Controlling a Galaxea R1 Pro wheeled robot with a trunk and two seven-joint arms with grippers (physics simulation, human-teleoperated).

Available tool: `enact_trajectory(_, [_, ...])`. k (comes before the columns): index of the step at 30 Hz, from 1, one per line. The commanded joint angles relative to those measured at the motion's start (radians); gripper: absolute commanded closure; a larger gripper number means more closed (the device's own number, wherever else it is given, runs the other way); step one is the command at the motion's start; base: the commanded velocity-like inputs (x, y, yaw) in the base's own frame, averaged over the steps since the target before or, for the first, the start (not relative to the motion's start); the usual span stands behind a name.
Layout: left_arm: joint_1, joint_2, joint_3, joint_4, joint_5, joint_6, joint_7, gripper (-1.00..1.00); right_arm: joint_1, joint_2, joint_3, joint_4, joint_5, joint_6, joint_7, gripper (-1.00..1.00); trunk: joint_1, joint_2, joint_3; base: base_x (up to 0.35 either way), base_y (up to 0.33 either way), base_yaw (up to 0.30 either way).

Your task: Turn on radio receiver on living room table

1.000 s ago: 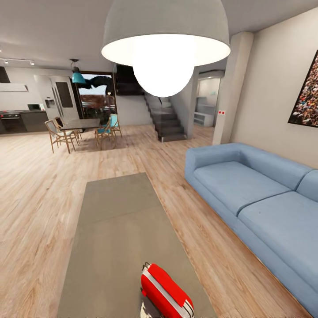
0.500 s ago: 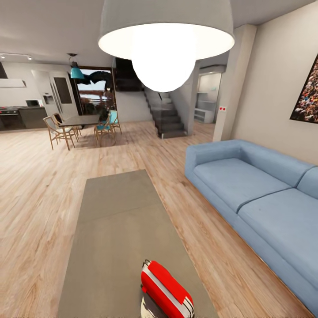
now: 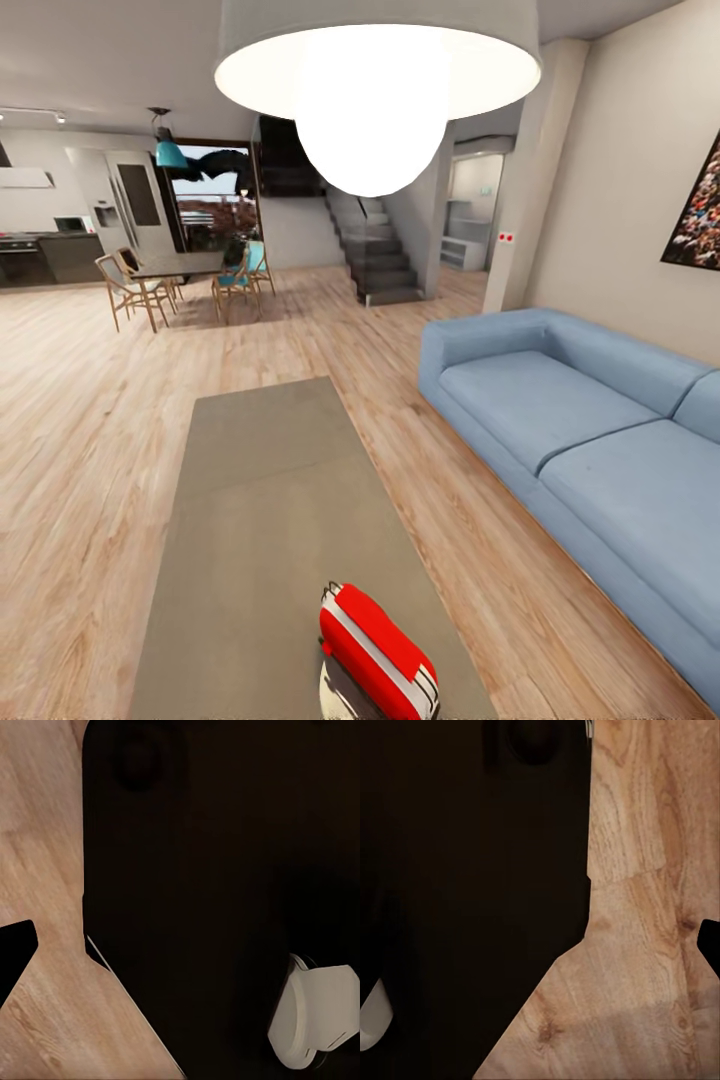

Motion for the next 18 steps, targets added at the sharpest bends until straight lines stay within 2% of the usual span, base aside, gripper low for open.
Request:
enact_trajectory(1, [0.0,0.0,0.0,0.0,0.0,0.0,0.0,-1.0,0.0,0.0,0.0,0.0,0.0,0.0,0.0,-1.0,0.0,0.0,-0.002,0.0,0.0,0.0])
enact_trajectory(18, [0.0,0.0,-0.001,0.0,0.0,-0.001,0.0,-1.0,0.0,0.0,0.0,0.0,0.0,0.0,0.0,-1.0,0.0,0.0,-0.029,0.0,0.0,0.0])
